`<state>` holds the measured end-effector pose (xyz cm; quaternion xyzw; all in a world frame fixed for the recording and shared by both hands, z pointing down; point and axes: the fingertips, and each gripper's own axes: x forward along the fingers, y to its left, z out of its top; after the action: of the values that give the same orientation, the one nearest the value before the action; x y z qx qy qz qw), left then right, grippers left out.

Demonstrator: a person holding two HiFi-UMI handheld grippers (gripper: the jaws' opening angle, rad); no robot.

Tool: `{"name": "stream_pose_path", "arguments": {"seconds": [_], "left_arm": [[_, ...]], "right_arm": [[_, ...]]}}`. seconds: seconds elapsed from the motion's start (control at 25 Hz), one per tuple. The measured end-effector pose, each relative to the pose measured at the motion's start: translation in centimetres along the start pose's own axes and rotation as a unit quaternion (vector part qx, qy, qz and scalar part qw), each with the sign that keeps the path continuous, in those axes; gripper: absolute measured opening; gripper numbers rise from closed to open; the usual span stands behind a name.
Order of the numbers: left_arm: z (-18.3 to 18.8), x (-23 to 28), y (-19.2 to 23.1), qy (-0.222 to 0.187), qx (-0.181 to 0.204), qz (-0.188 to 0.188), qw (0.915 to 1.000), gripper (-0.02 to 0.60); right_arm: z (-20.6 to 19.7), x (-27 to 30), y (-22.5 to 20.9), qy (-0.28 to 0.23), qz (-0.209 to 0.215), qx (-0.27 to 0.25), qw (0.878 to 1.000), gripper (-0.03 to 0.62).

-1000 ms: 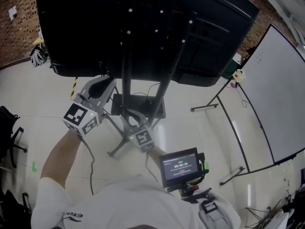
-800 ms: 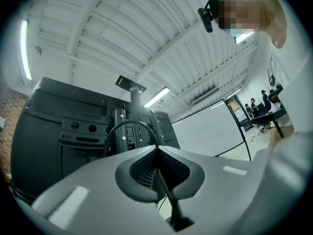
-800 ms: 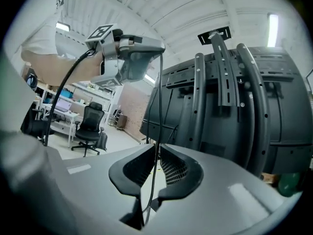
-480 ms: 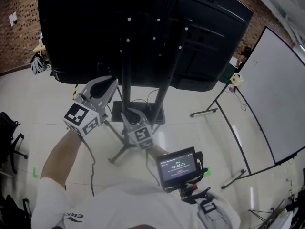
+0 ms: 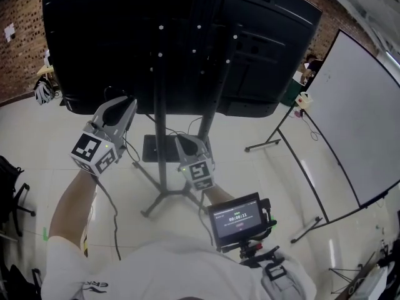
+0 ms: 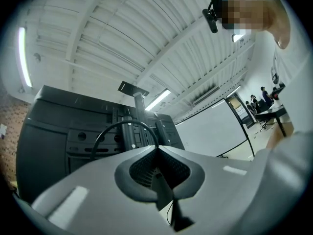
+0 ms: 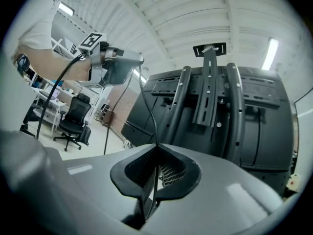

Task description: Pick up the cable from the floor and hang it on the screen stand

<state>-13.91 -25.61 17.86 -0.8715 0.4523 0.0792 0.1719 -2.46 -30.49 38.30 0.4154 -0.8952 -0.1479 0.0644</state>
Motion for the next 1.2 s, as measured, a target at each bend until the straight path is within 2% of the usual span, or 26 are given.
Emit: {"name": "stream_pose_path", "arguments": {"seconds": [0.24, 0.48, 0.72, 1.2], "left_arm": [[-1.3, 0.8, 1.2, 0.011, -0.019, 0.003, 0.9998, 0.009], [-1.8, 3.1, 2.2, 0.022, -0.081, -0.008, 0.9965, 0.021], [-0.4, 6.5, 3.3, 0.013, -0.126, -0.021, 0.9917, 0.029], [2.8, 11.1, 5.4, -0.001, -0.11, -0.024, 0.9937, 0.037]], "right_arm": [[3.7, -1.6, -6.1, -0.027, -0.054, -0.034, 0.998, 0.021], [7.9, -3.2, -11.6, -0.025, -0.096, -0.095, 0.991, 0.023], [12.3, -3.0, -16.0, -0.037, -0.119, -0.12, 0.985, 0.023], [16.7, -1.2, -20.8, -0.061, -0.13, -0.135, 0.98, 0.023]]}}
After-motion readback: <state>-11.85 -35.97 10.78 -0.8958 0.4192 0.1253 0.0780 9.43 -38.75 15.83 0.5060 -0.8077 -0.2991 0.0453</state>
